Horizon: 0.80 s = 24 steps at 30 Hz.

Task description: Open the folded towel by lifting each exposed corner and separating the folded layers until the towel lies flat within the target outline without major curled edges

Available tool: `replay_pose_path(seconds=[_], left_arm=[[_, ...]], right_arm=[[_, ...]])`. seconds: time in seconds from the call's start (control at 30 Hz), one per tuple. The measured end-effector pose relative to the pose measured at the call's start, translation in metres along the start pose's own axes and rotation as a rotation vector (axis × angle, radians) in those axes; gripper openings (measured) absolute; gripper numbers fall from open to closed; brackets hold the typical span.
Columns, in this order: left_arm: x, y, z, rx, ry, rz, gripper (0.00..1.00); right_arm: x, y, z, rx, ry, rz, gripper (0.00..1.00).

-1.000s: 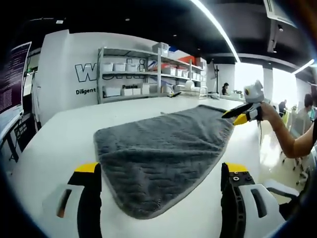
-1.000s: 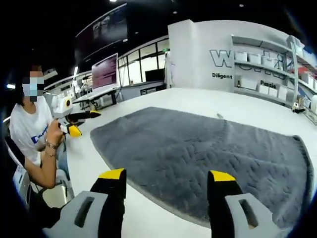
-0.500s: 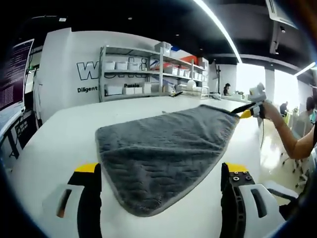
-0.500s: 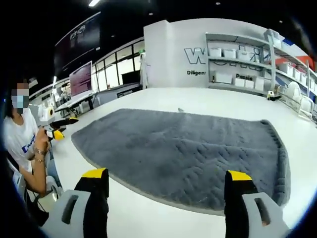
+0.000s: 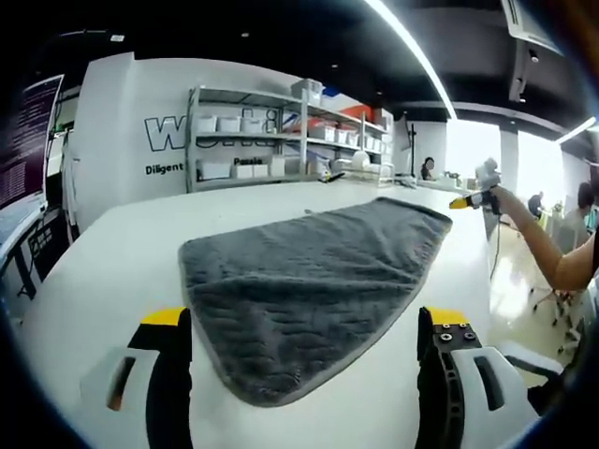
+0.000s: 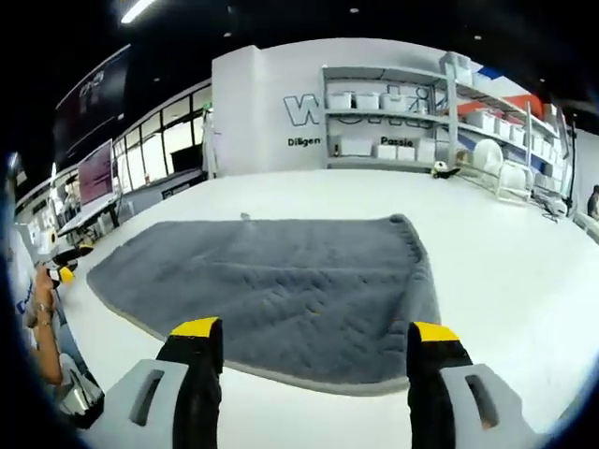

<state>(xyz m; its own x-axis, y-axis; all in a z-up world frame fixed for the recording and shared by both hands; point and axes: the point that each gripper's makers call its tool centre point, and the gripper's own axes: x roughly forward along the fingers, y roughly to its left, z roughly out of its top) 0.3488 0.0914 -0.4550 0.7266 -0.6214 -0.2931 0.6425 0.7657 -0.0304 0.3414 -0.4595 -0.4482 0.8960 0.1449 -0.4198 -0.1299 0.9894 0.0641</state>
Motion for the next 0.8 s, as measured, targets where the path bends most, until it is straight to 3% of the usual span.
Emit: replay_pose_path(seconds=[0.07,0.23,0.37,0.67,0.77,0.8], left_arm=[[0.0,0.0,0.0,-0.004,-0.004,0.001,0.99],[0.0,-0.001,0.0,-0.011,-0.008,-0.006,0.99],[0.0,-0.001,0.002,-0.025,-0.02,-0.006,0.99],[0.003,0.0,0.0,-0.027,-0.009,-0.01,0.99],[0.003,-0.002,0.002,-0.025,-0.013,-0.01,0.99],[0.004,-0.002,0.002,-0.022,-0.013,-0.01,0.99]], right_arm=[[0.0,-0.018,0.001,0.029,-0.028,-0.043,0.61],[-0.002,-0.064,-0.003,0.081,-0.034,-0.146,0.51],[-0.003,-0.086,-0.012,0.051,-0.018,-0.213,0.33],[0.013,-0.099,-0.043,0.048,0.091,-0.225,0.34],[0.019,-0.095,-0.051,0.046,0.118,-0.193,0.28],[0.021,-0.094,-0.045,0.01,0.085,-0.188,0.27]])
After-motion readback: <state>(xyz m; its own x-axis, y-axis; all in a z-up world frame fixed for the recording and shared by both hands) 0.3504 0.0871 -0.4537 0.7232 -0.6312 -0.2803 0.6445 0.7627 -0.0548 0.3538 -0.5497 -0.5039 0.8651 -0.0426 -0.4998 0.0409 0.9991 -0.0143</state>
